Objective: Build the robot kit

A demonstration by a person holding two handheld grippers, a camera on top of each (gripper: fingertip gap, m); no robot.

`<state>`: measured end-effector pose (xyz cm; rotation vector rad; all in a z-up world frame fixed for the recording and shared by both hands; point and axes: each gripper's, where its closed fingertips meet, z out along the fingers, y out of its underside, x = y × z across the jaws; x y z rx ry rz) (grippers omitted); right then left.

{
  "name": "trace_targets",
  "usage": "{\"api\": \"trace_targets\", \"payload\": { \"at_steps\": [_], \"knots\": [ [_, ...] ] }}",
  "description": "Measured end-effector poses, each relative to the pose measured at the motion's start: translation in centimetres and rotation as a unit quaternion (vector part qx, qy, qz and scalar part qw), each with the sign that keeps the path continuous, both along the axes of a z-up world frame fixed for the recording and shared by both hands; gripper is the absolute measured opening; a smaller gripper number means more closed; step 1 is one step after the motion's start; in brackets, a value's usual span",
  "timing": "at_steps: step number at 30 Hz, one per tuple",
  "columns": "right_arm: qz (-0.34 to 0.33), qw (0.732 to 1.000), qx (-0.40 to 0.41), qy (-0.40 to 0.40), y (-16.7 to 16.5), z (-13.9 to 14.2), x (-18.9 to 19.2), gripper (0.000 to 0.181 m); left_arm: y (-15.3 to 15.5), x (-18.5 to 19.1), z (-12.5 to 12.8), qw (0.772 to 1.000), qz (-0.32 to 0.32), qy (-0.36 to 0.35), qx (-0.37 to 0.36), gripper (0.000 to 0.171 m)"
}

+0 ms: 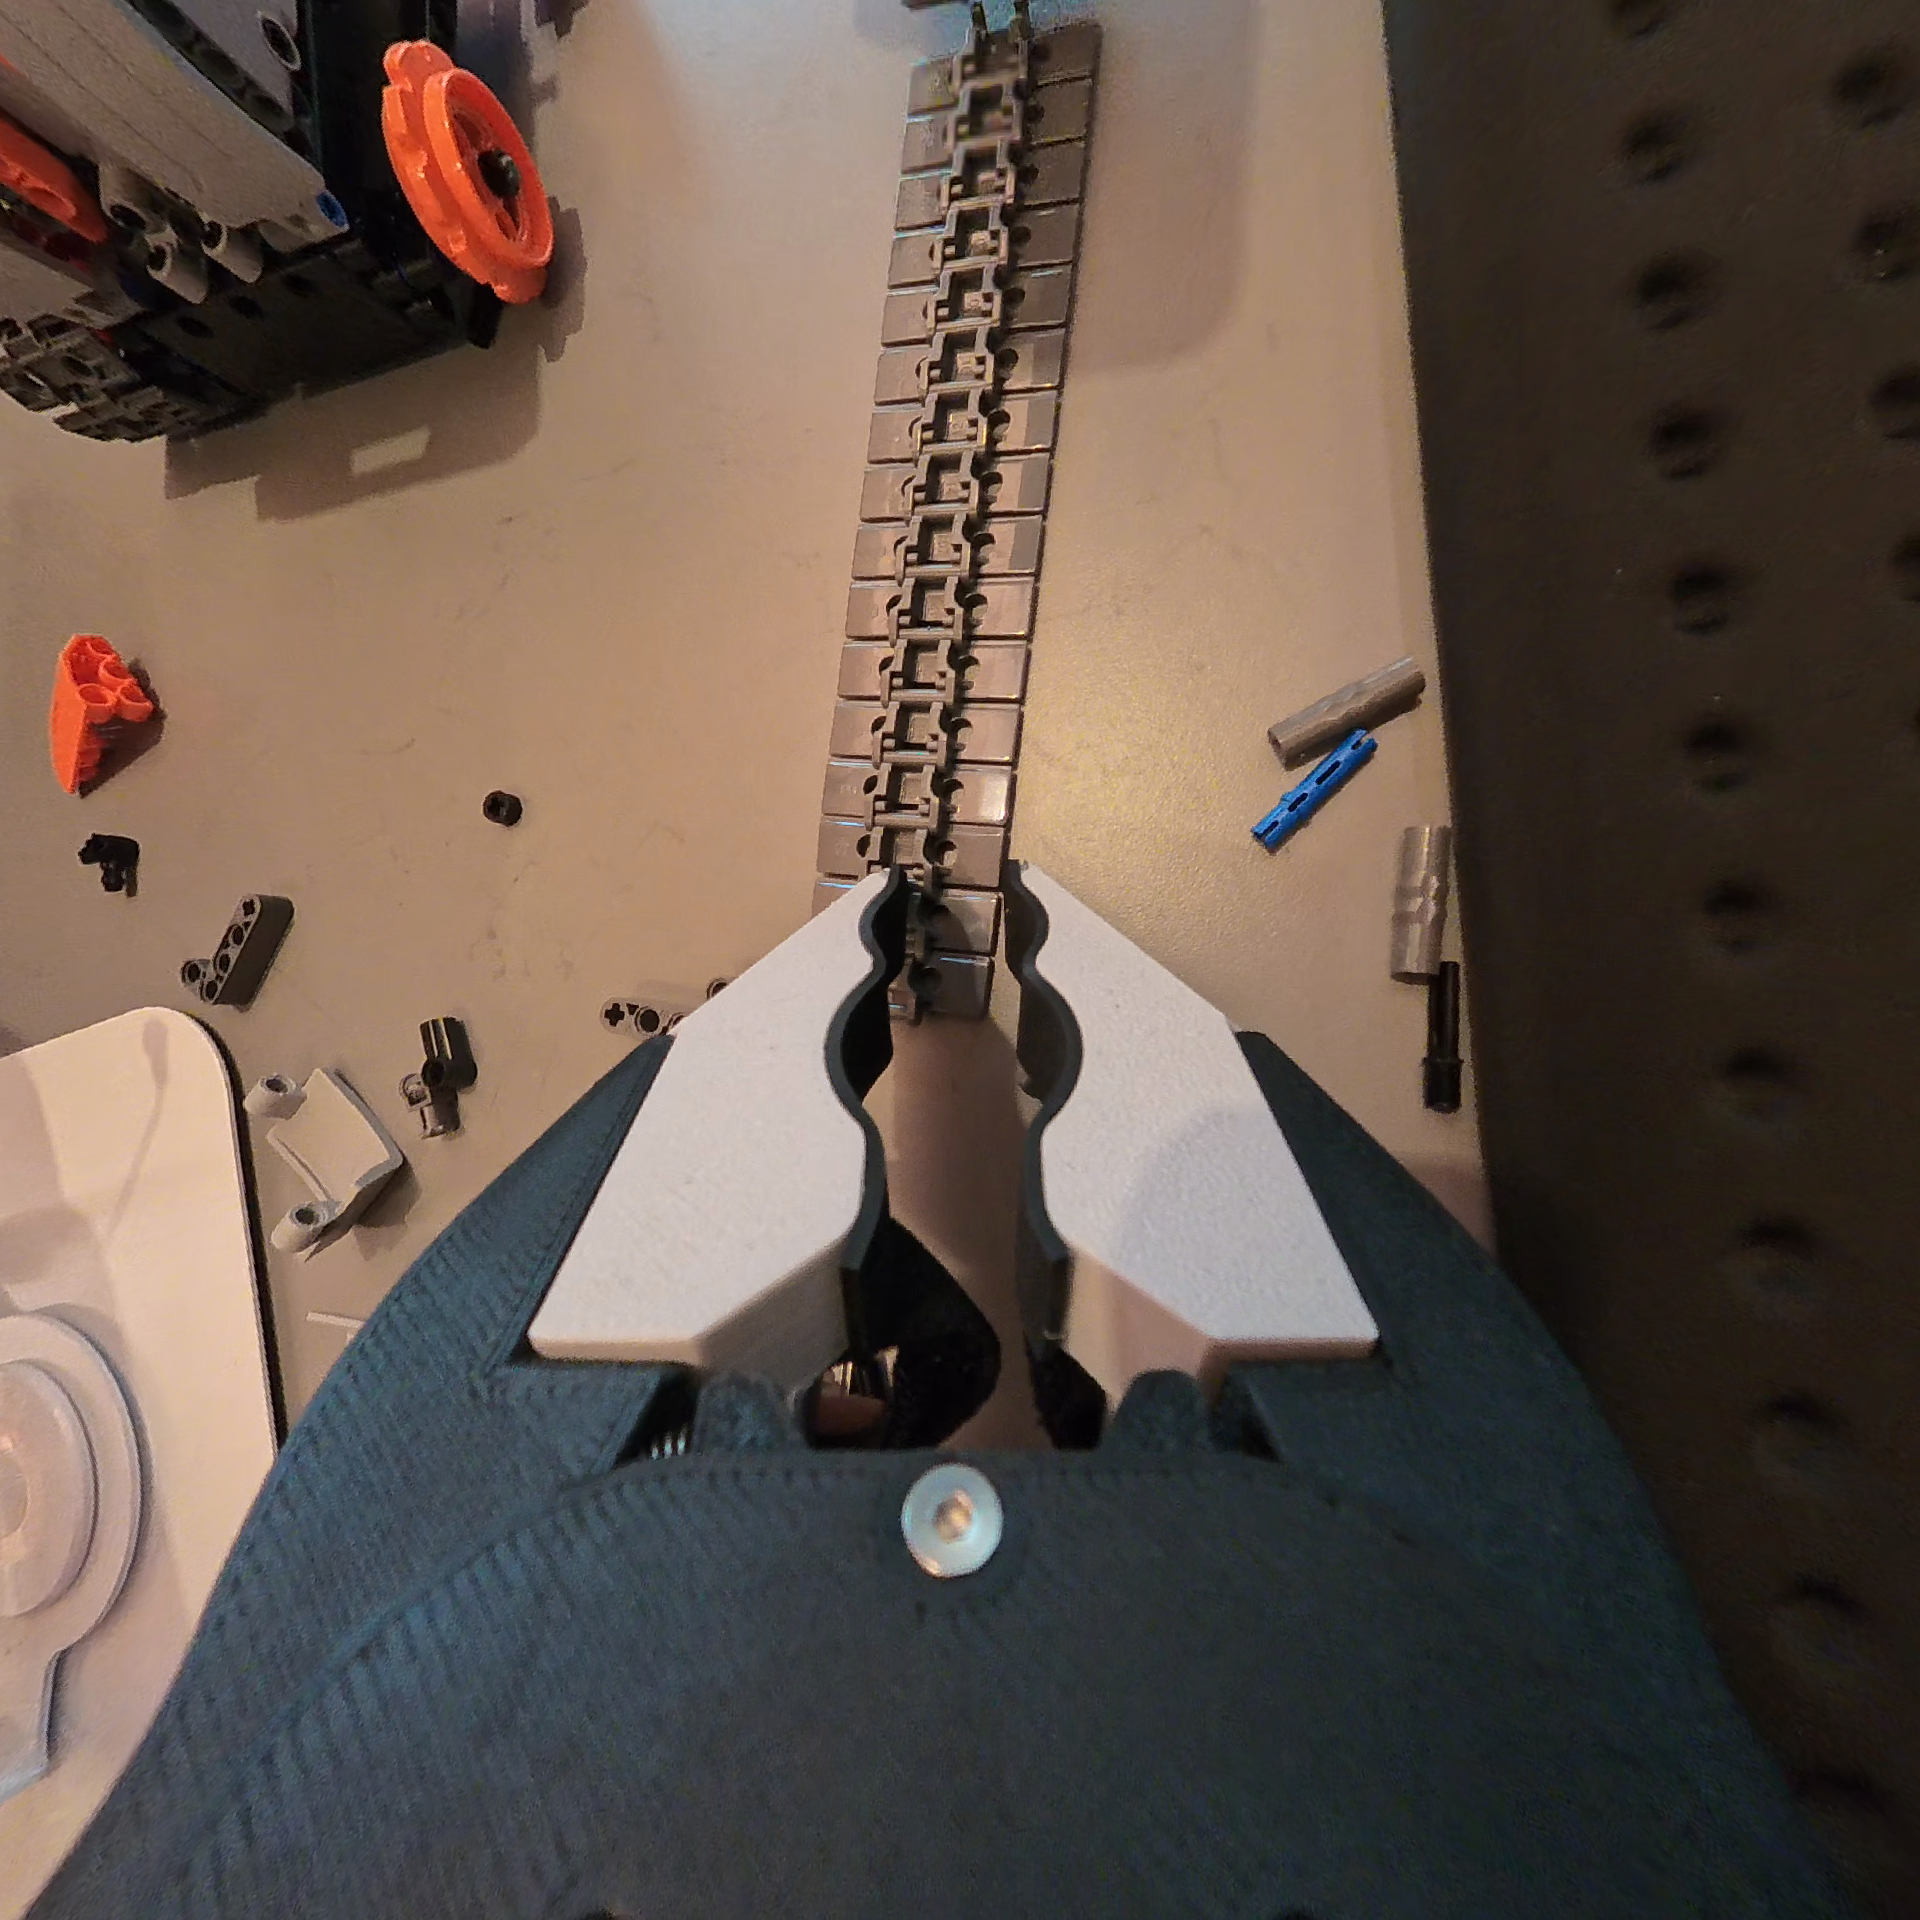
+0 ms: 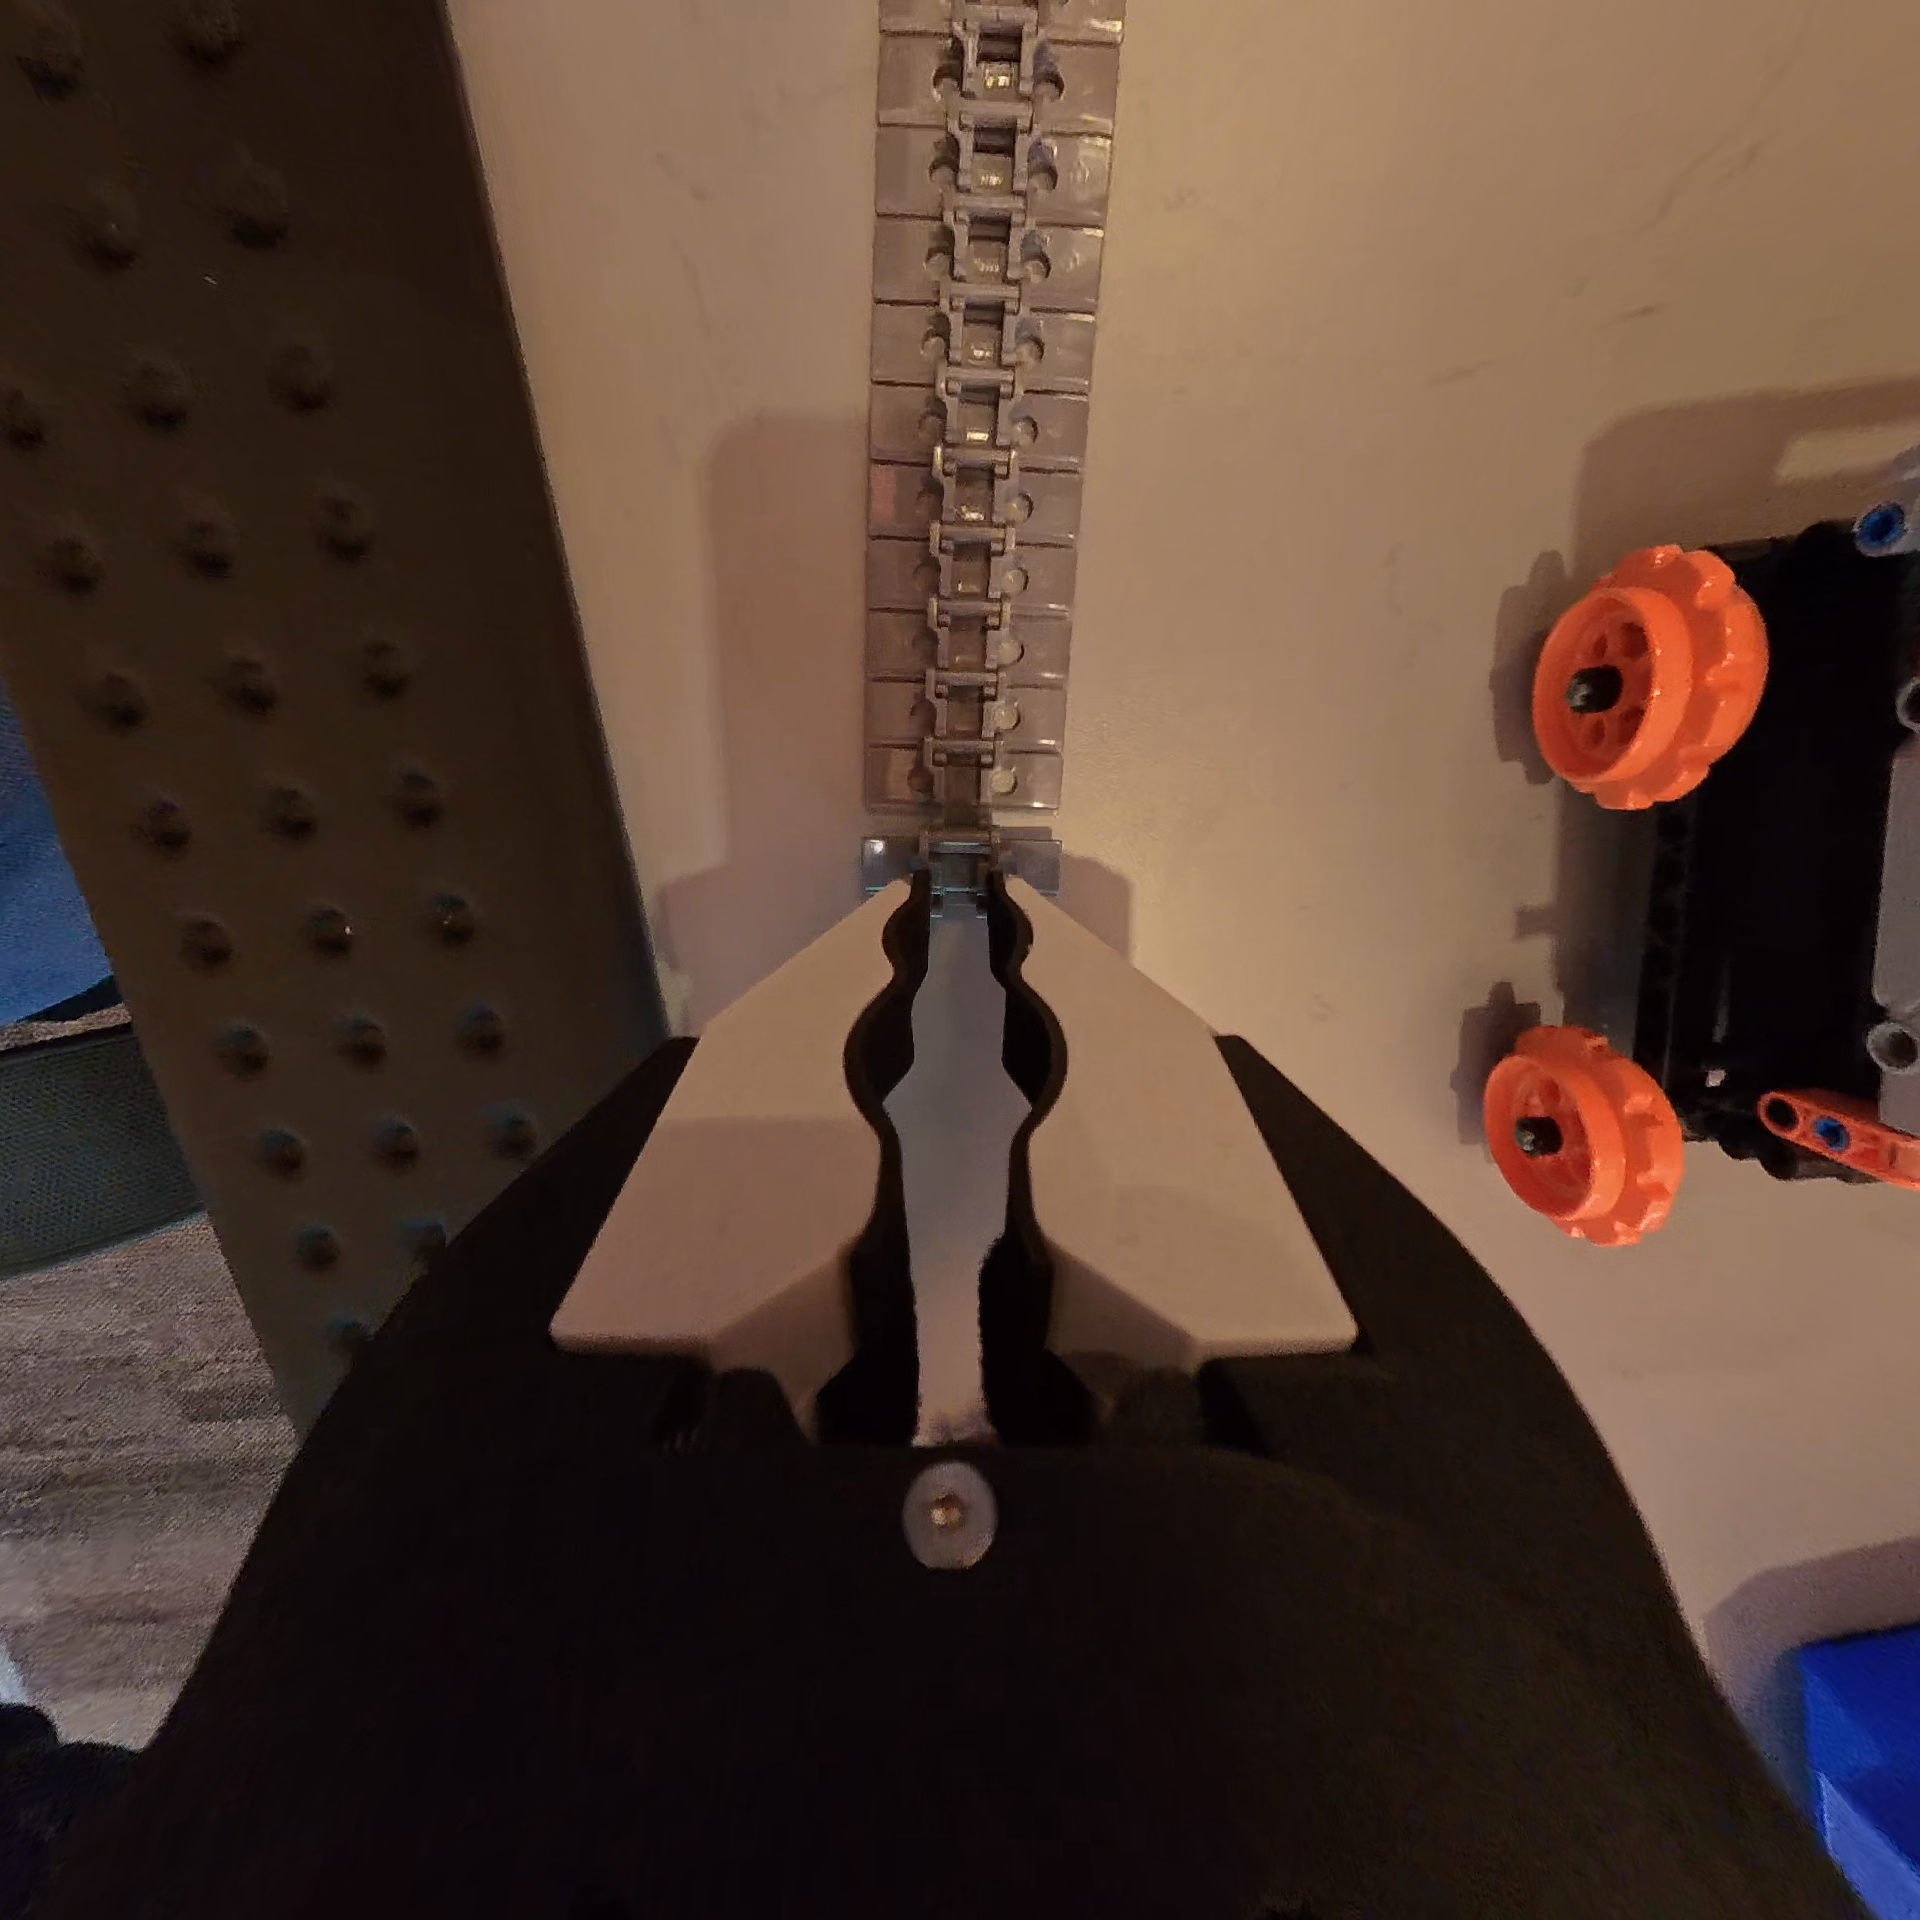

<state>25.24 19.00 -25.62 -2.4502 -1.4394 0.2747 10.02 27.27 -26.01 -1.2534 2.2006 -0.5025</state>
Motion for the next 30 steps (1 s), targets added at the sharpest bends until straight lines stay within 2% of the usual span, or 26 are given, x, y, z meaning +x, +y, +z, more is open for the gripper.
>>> {"api": "trace_targets", "payload": {
  "at_steps": [17, 20, 22, 24, 26, 30],
  "knots": [
    [0.002, 1.0, -0.021, -0.007, 0.2, -0.5, -0.4, 0.009, 0.0, -0.1, 0.0, 1.0, 0.0, 0.002, -0.001, 0.018],
    [0.001, 1.0, -0.011, -0.017, 0.1, -0.4, -0.1, 0.026, 0.1, -0.1, 0.0, 1.0, 0.0, 0.003, 0.0, 0.018],
    [-0.008, 1.0, 0.015, -0.009, 0.5, 0.3, -0.1, 0.02, 0.2, -0.2, 0.0, 1.0, 0.0, 0.004, 0.001, 0.018],
    [-0.008, 0.999, 0.045, 0.022, 0.7, 1.3, -0.7, 0.0, 0.2, -0.3, 0.0, 1.0, 0.001, 0.005, 0.0, 0.018],
    [-0.009, 0.997, 0.062, 0.042, 0.7, 1.5, -1.3, 0.0, 0.2, -0.3, 0.0, 1.0, 0.001, 0.005, 0.0, 0.018],
    [-0.014, 0.997, 0.074, 0.029, 0.9, 0.5, -1.2, 0.0, 0.2, -0.3, 0.0, 1.0, 0.002, 0.006, -0.001, 0.018]
  ]
}}
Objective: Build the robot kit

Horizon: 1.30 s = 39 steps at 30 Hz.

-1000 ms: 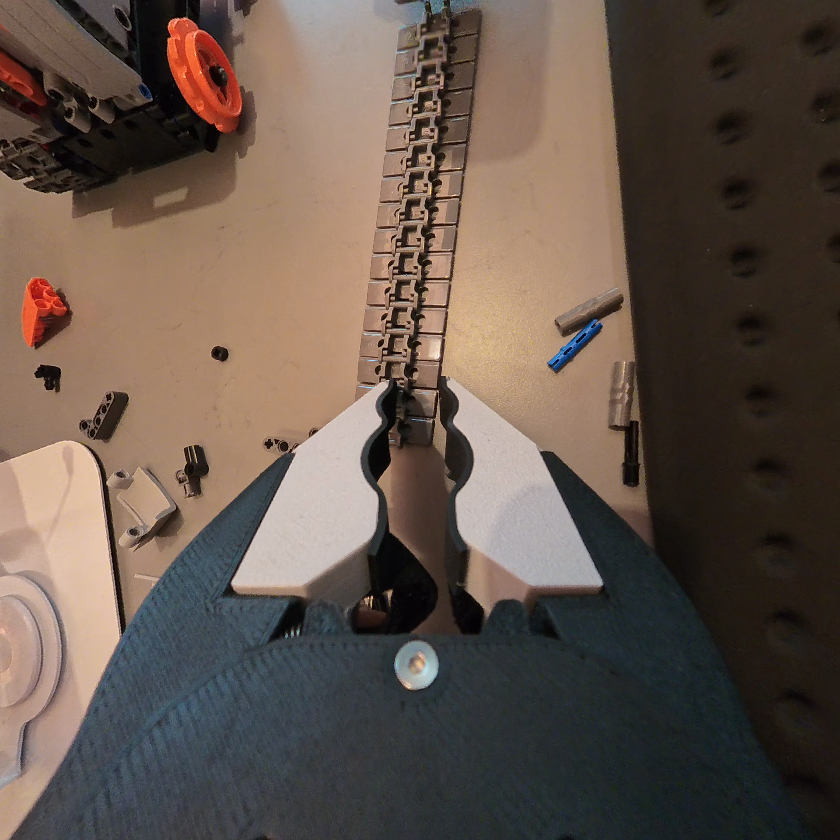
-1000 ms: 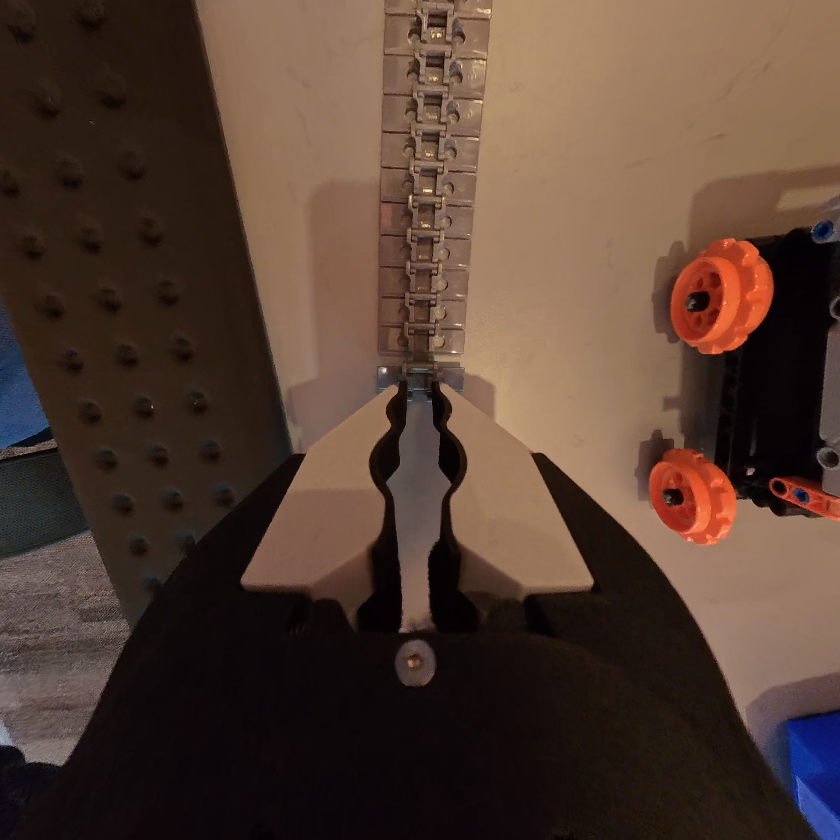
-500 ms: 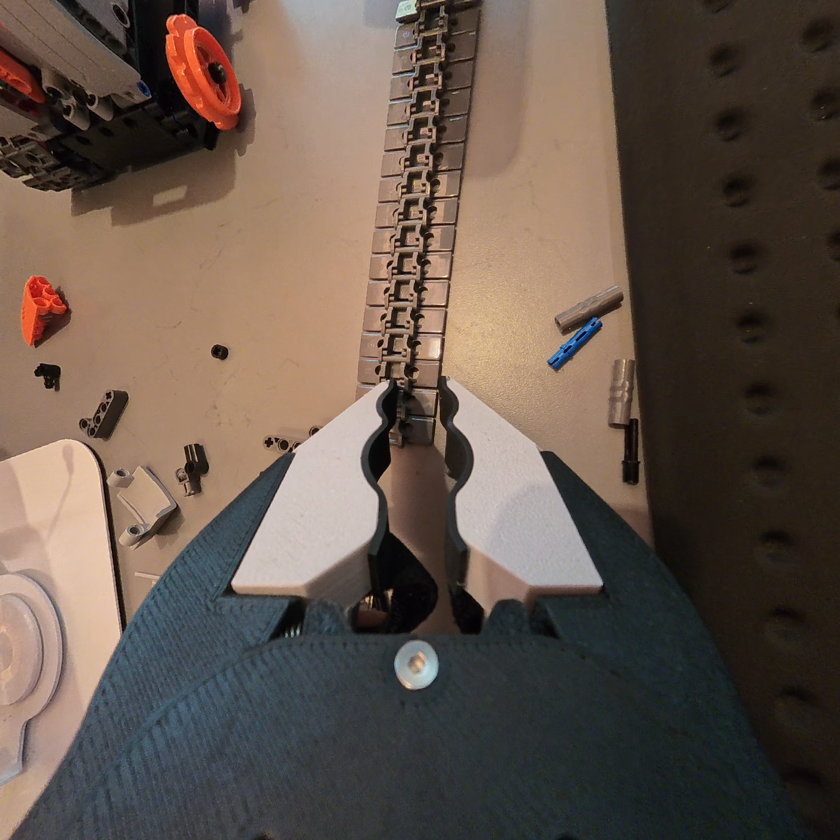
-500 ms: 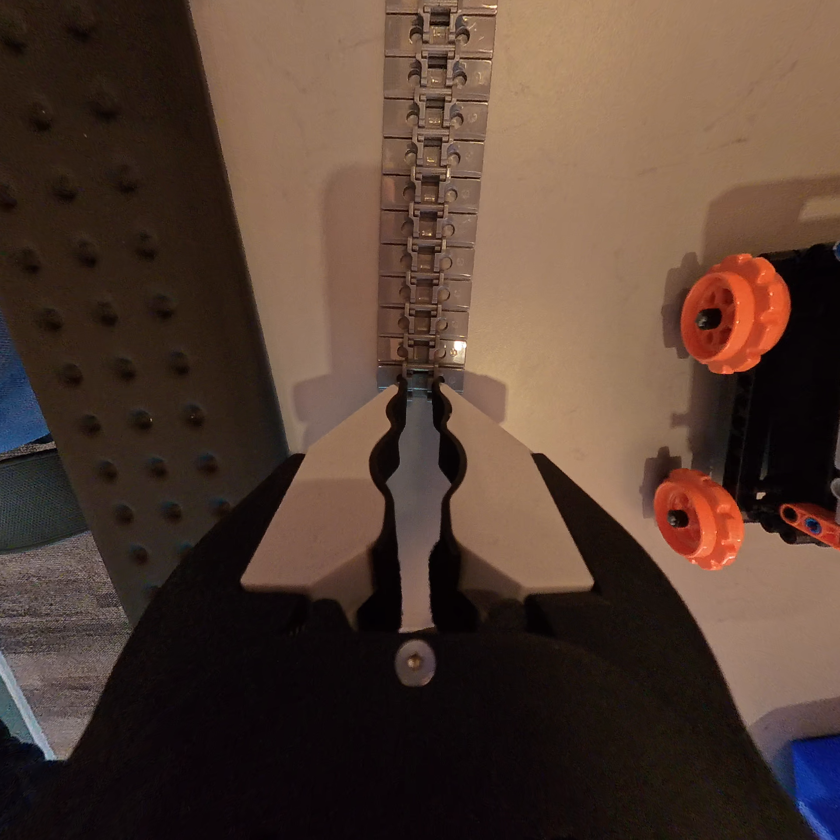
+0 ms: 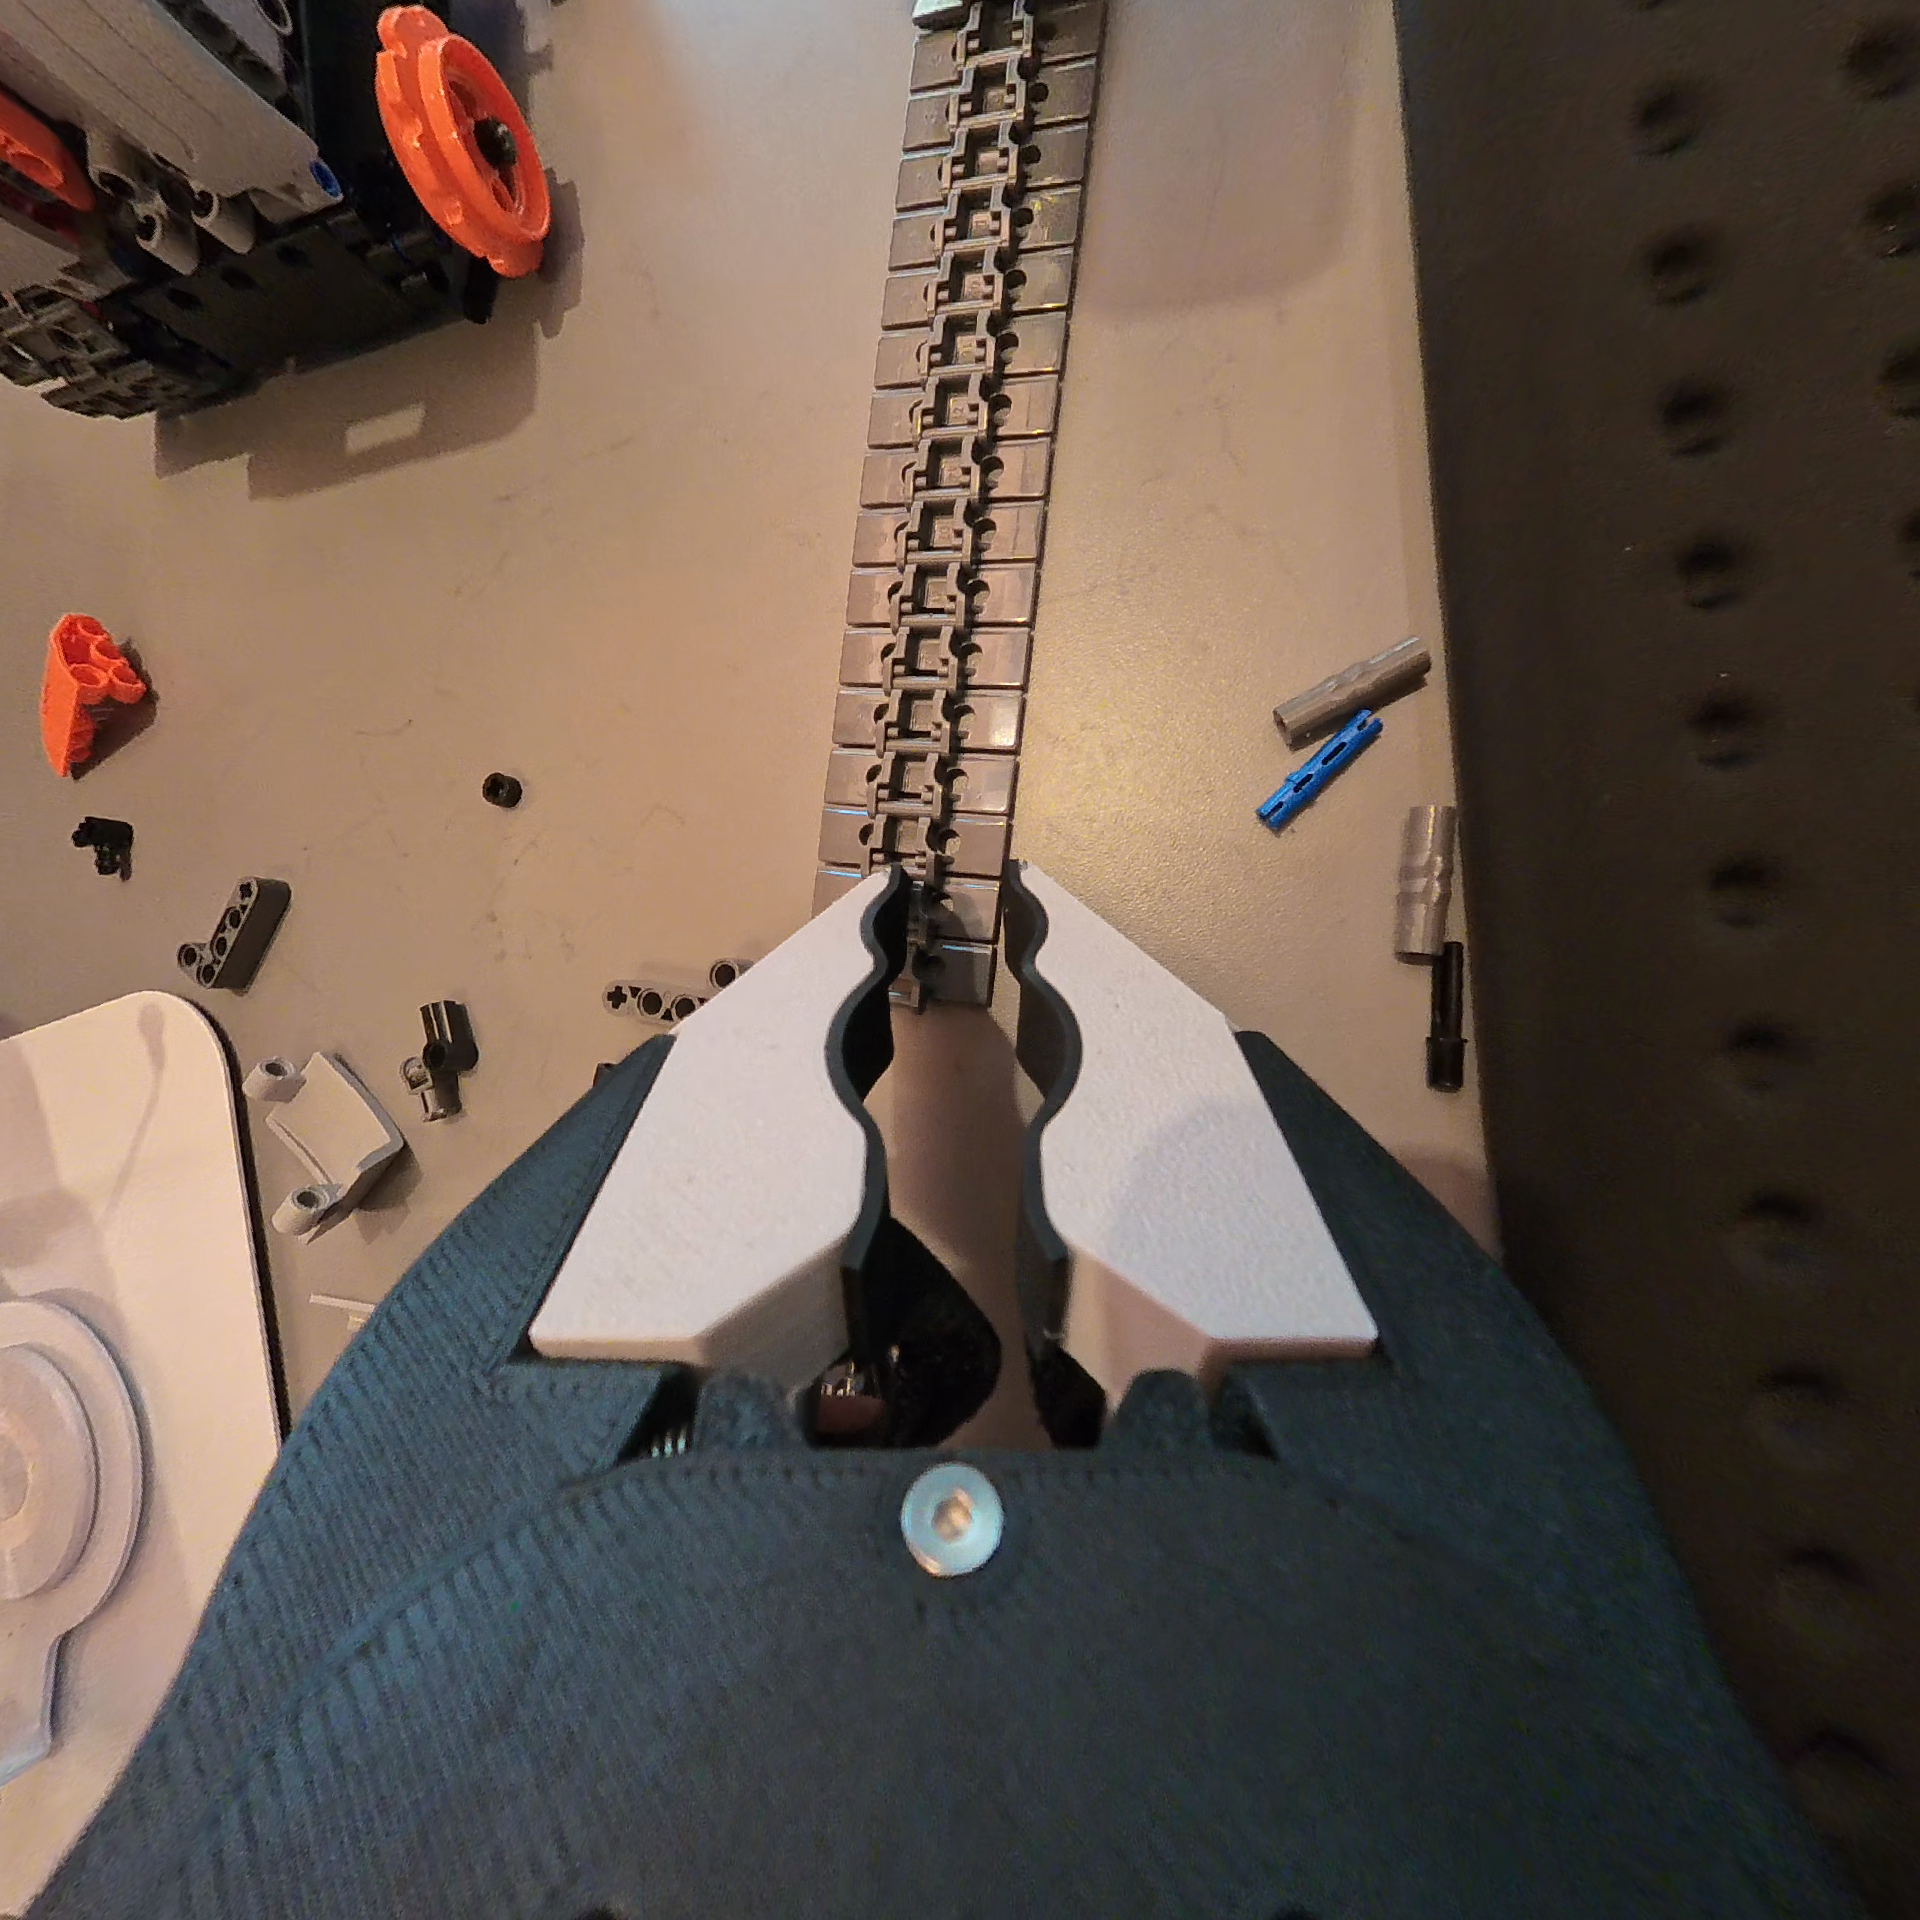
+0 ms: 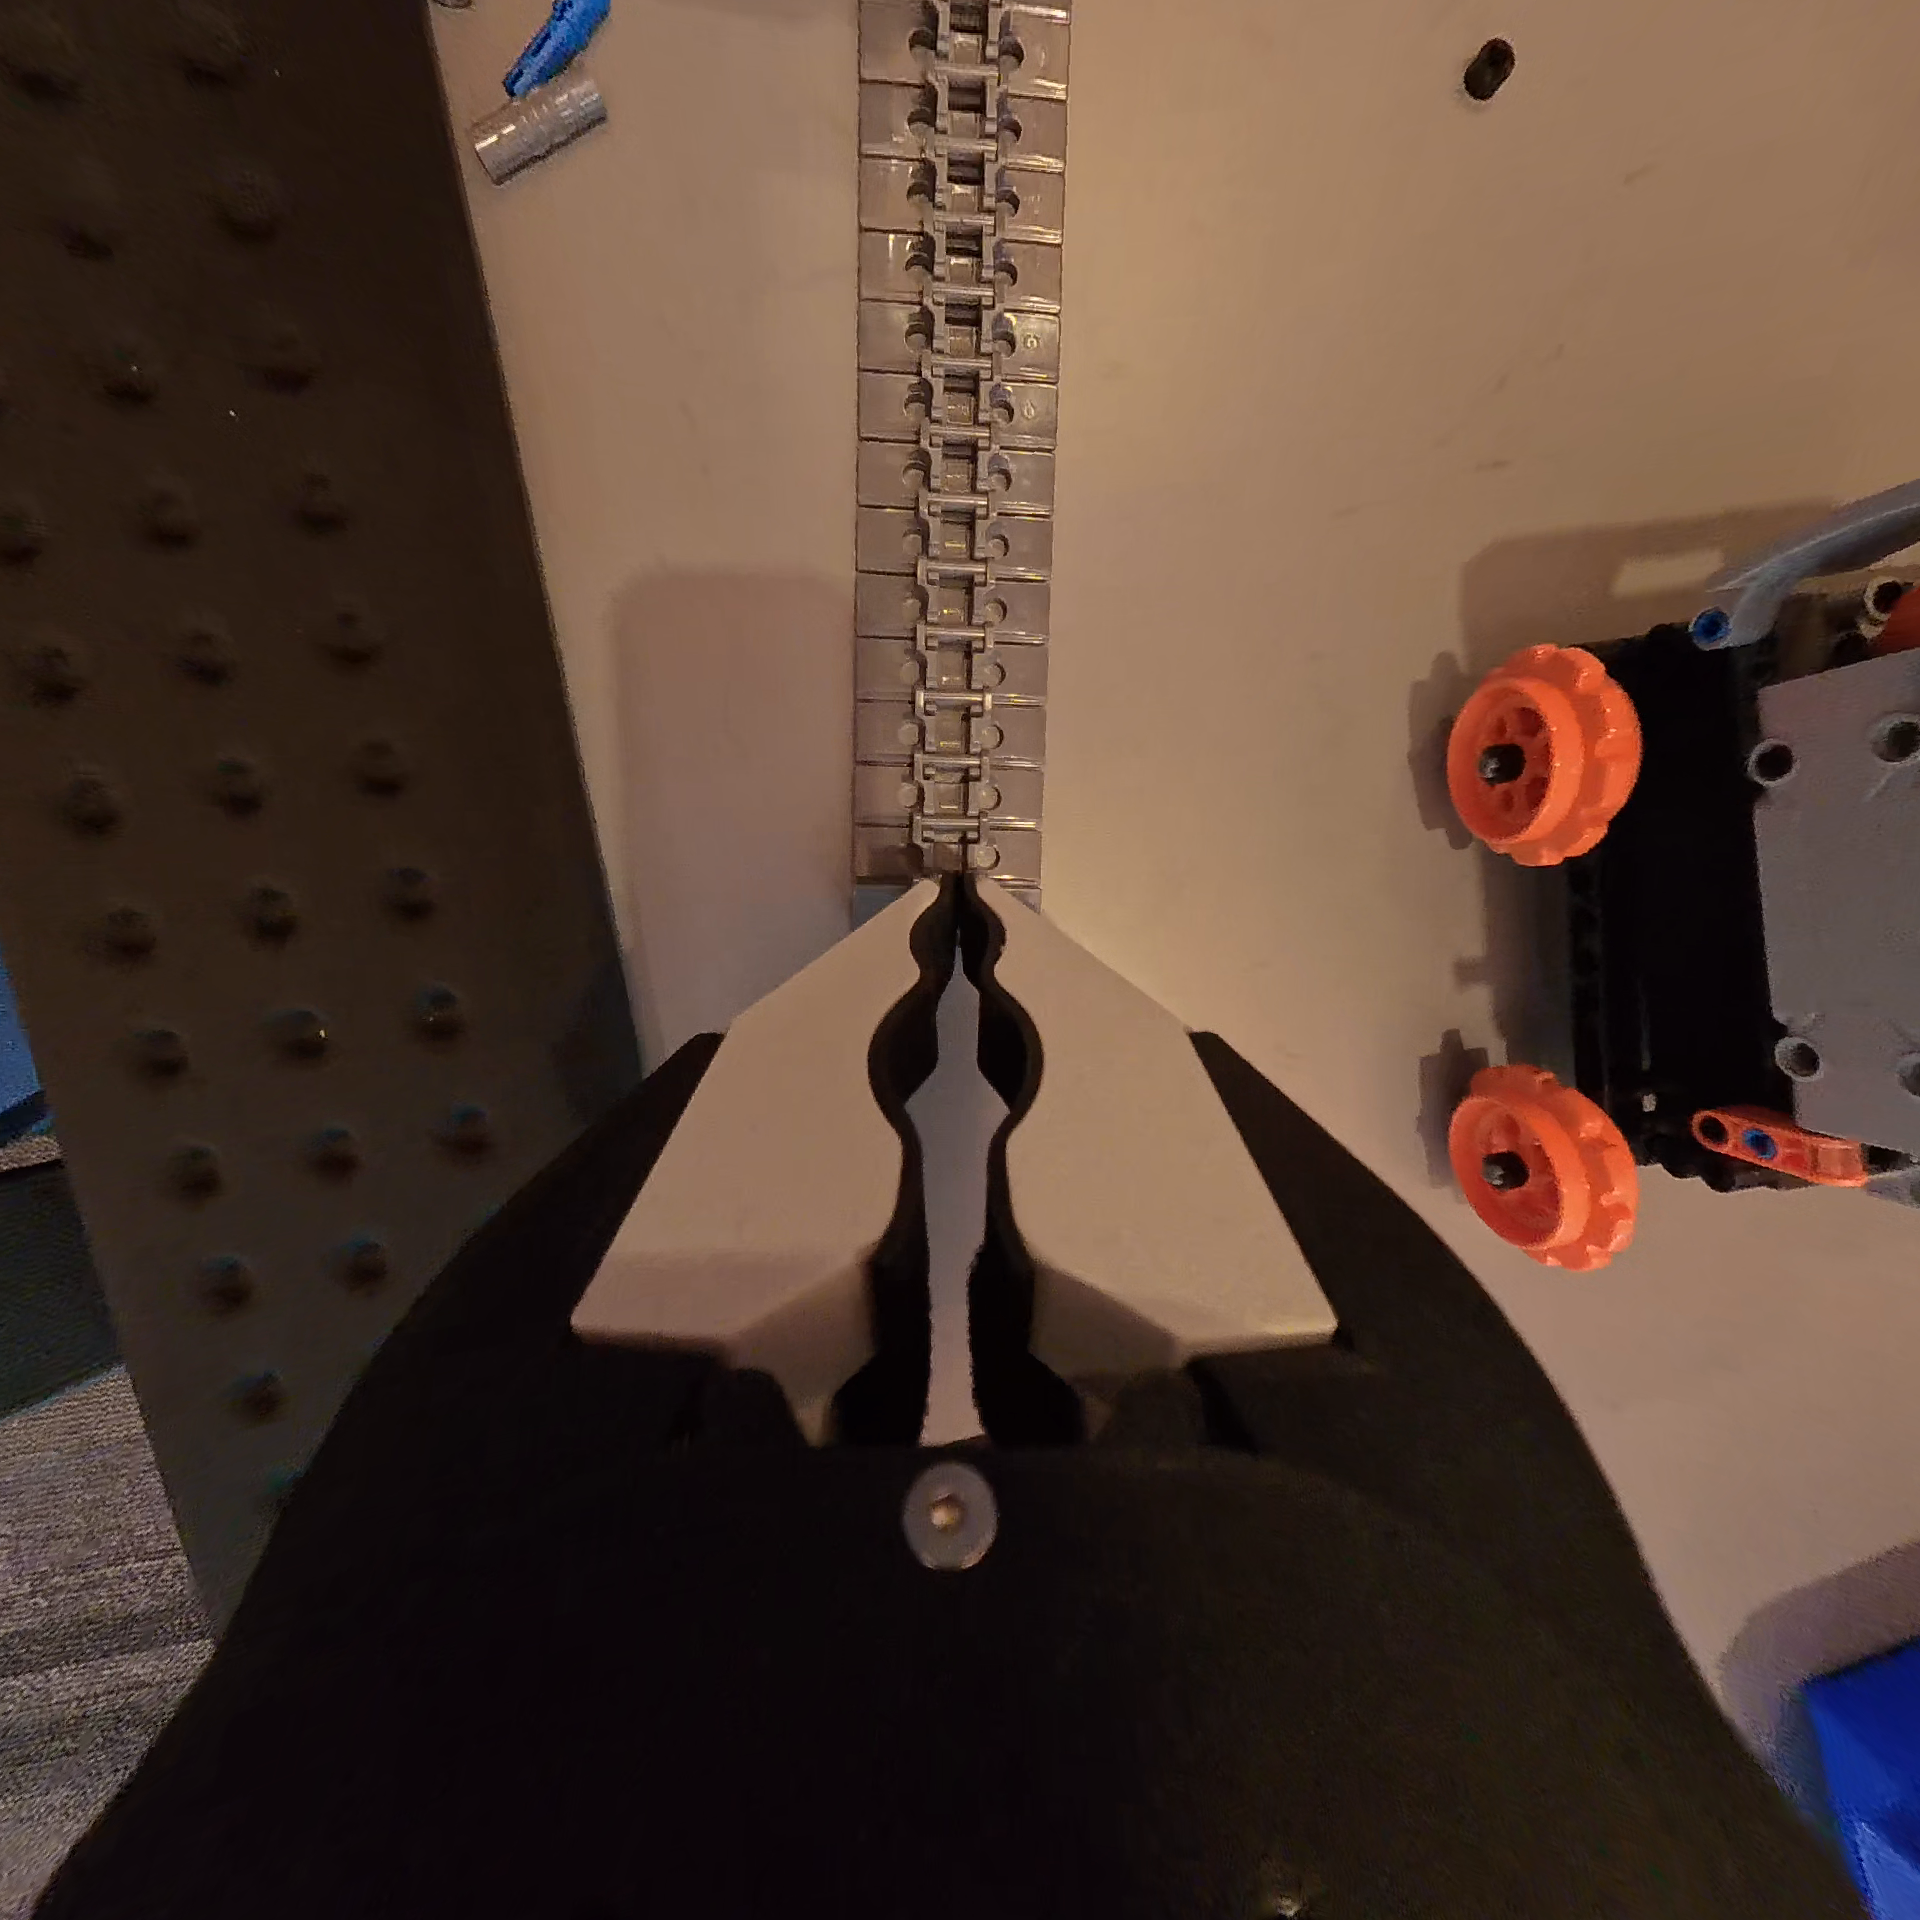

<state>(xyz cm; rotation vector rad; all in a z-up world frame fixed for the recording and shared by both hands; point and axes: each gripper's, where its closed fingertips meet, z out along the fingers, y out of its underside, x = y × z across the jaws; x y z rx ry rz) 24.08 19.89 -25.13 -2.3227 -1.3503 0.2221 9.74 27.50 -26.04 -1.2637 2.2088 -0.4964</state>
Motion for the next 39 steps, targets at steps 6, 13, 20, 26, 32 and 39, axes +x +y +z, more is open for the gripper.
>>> {"api": "trace_targets", "payload": {
  "at_steps": [6, 13, 20, 26, 32, 39],
  "knots": [
    [0.001, 1.0, -0.012, 0.002, -0.1, -0.5, -0.1, 0.0, 0.0, 0.0, 0.0, 1.0, 0.001, 0.001, -0.001, 0.017],
    [-0.003, 0.999, -0.046, -0.016, -0.2, -0.6, -0.1, 0.0, 0.0, 0.0, 0.0, 1.0, 0.001, 0.002, -0.005, 0.017],
    [0.012, 0.992, -0.096, -0.085, -0.3, -0.7, 0.0, 0.0, 0.0, 0.0, 0.0, 1.0, 0.003, 0.003, -0.006, 0.017],
    [0.031, 0.981, -0.139, -0.133, -0.3, -0.9, 0.0, 0.0, 0.0, -0.1, 0.0, 1.0, 0.002, 0.004, 0.0, 0.017],
    [0.035, 0.983, -0.118, -0.137, -0.4, -0.8, -0.2, 0.0, -0.3, -0.4, 0.0, 1.0, 0.0, 0.008, 0.002, 0.017],
    [0.05, 0.993, -0.077, -0.073, 0.6, -0.8, -4.1, 0.0, 0.0, -4.6, 0.0, 0.997, 0.024, 0.074, -0.018, 0.023]
  ]
}}
